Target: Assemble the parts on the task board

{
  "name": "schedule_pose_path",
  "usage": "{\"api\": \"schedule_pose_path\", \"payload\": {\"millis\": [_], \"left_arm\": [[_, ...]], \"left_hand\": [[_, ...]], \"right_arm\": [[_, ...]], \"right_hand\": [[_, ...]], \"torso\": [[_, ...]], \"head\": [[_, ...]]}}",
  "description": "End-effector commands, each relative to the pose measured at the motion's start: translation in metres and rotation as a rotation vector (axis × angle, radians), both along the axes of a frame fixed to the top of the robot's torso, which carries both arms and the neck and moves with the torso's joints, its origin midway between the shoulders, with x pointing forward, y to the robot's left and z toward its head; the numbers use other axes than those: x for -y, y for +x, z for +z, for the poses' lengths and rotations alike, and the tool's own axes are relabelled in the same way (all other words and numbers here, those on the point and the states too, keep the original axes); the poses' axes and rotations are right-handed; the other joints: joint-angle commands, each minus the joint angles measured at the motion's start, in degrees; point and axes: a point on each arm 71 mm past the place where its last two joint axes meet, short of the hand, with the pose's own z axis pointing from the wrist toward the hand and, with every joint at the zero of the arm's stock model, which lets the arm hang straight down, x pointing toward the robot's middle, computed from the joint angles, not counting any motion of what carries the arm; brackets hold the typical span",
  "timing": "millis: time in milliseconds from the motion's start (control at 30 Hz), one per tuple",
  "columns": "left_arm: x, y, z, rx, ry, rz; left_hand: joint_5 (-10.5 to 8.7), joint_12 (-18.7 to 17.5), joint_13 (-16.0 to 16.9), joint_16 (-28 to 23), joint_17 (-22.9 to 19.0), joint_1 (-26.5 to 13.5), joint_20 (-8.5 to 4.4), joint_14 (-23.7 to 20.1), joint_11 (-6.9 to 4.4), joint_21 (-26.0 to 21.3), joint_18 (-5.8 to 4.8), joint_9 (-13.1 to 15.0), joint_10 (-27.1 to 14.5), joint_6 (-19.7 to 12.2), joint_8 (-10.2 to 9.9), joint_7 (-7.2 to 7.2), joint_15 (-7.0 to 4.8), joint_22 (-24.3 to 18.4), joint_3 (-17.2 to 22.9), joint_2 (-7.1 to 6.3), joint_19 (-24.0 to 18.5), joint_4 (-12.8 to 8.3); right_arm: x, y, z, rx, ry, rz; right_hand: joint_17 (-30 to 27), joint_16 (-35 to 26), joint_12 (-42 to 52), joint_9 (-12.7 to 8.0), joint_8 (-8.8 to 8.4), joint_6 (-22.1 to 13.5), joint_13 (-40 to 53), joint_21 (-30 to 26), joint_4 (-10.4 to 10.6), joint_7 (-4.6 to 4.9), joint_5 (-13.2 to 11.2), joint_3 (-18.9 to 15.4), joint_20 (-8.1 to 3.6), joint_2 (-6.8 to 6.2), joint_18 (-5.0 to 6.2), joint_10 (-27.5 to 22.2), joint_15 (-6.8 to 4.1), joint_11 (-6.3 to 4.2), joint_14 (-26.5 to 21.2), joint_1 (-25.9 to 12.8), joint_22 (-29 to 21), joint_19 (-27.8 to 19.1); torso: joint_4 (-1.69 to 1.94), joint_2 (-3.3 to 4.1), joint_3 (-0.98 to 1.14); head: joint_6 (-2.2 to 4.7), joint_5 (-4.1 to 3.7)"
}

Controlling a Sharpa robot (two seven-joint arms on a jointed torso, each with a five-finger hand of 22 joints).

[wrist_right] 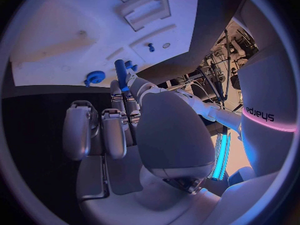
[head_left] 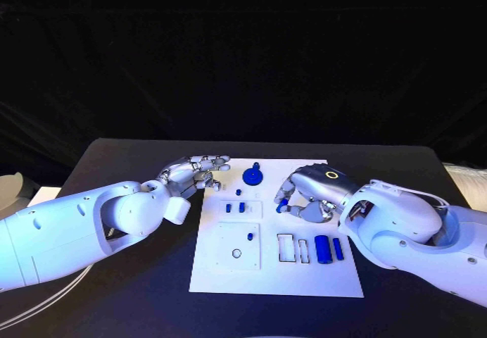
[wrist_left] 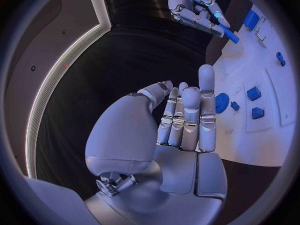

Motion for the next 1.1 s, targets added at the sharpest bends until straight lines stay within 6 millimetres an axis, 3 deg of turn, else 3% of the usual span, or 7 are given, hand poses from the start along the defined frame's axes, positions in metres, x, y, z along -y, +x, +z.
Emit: {"api": "schedule_pose_path", "payload": {"millis": [33, 333, 567, 1100], "left_arm": [[0.003, 0.0, 0.002, 0.021, -0.018, -0.012], [0.003, 0.0, 0.003, 0.03, -0.021, -0.005], [0.002, 0.0, 0.003, 0.034, -0.021, 0.001], [0.001, 0.0, 0.003, 0.032, -0.02, 0.002]], "left_hand": [[0.22, 0.39, 0.09, 0.15, -0.02, -0.34, -0.1, -0.43, 0.04, -0.27, 0.59, 0.04, -0.42, -0.19, 0.22, -0.06, 0.11, -0.09, -0.34, 0.05, -0.45, 0.04], [0.17, 0.53, 0.1, 0.19, -0.07, -0.5, -0.08, -0.45, 0.04, -0.28, 0.59, 0.05, -0.45, -0.19, 0.3, -0.06, 0.11, -0.1, -0.46, -0.02, -0.47, 0.06], [0.17, 0.57, 0.11, 0.18, -0.13, -0.53, -0.08, -0.47, 0.04, -0.28, 0.6, 0.05, -0.45, -0.19, 0.32, -0.07, 0.11, -0.1, -0.49, -0.03, -0.48, 0.06], [0.16, 0.64, 0.11, 0.21, -0.13, -0.57, -0.08, -0.47, 0.03, -0.28, 0.6, 0.05, -0.47, -0.21, 0.35, -0.08, 0.11, -0.11, -0.53, -0.07, -0.48, 0.05]], "right_arm": [[-0.022, -0.012, -0.003, -0.017, 0.043, 0.094], [-0.061, -0.028, -0.031, -0.083, 0.06, 0.195], [-0.076, -0.028, -0.05, -0.125, 0.04, 0.221], [-0.08, -0.025, -0.066, -0.161, -0.023, 0.221]], "right_hand": [[3.72, 0.25, -0.31, 0.09, -0.08, 0.19, 0.05, 0.19, -0.46, 0.07, 0.19, 0.11, 0.07, 0.66, 0.27, 3.08, -0.43, -2.63, 3.98, 1.14, -0.05, 0.25], [3.74, 0.28, -0.64, 0.08, -0.27, 0.02, -0.01, 0.1, -0.55, 0.2, 0.19, 0.18, 0.08, 0.67, 0.29, 2.94, -0.36, -2.52, 3.98, 1.02, -0.16, 0.19], [3.7, 0.25, -0.86, 0.07, -0.41, -0.1, -0.03, 0.05, -0.68, 0.27, 0.2, 0.25, 0.1, 0.69, 0.3, 2.86, -0.31, -2.45, 3.96, 1.01, -0.22, 0.16], [3.75, 0.29, -1.01, 0.07, -0.51, -0.17, -0.04, 0.0, -0.8, 0.33, 0.22, 0.34, 0.12, 0.76, 0.31, 2.82, -0.27, -2.41, 3.97, 1.03, -0.29, 0.12]], "torso": [[0.1, 0.01, -0.04], [-0.04, 0.09, -0.03], [0.08, 0.03, -0.05], [0.02, 0.05, 0.01]], "head": [[-0.38, 0.29], [-0.7, 0.88], [-1.04, 1.09], [-1.28, 1.11]]}}
